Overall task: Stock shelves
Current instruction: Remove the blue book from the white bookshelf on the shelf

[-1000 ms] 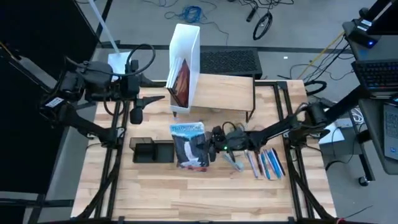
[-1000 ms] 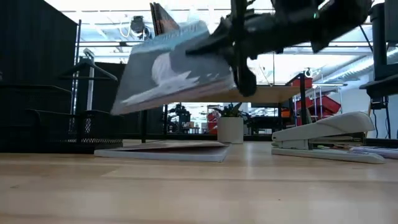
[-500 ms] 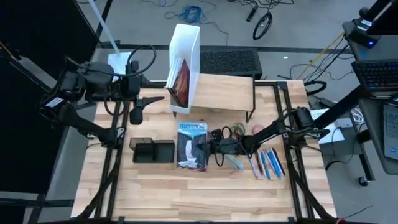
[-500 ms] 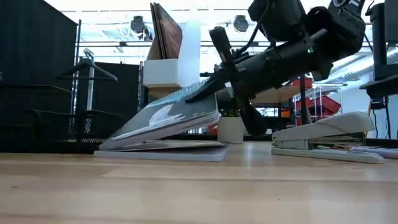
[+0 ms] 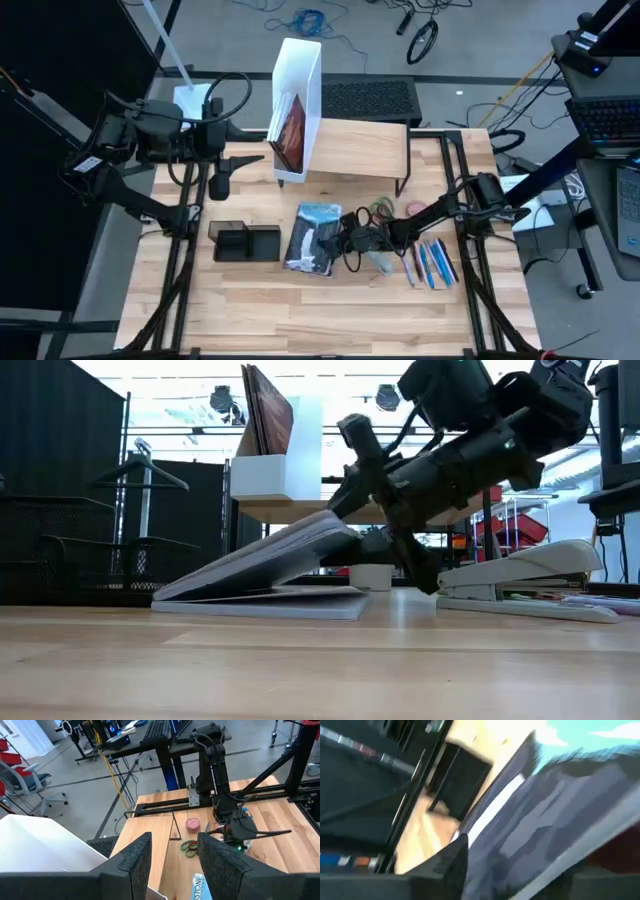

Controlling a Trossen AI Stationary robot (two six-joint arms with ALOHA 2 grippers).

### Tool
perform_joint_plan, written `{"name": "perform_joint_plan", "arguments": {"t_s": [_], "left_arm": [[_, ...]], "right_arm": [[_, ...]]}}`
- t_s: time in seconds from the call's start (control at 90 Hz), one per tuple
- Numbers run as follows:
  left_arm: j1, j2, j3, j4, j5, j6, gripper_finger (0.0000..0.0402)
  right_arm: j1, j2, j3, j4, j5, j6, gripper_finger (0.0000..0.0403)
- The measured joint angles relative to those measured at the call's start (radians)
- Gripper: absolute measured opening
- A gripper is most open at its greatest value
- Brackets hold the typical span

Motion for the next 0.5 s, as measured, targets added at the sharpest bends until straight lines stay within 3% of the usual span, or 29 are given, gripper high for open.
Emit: {"name": "perform_joint_plan", "arguments": {"t_s": [0.133,0.5], "left_arm": [[0.000,0.000,0.000,0.001,0.000,0.000,0.0146],[0.000,0.000,0.000,0.001,0.000,0.001,0.0146]], "right_arm": [[-0.002,-0.055,0.000,-0.073,-0.084,-0.035,0.0207],[-0.047,-0.344,0.000,-0.517,-0.009,-0.199,0.0197]]}}
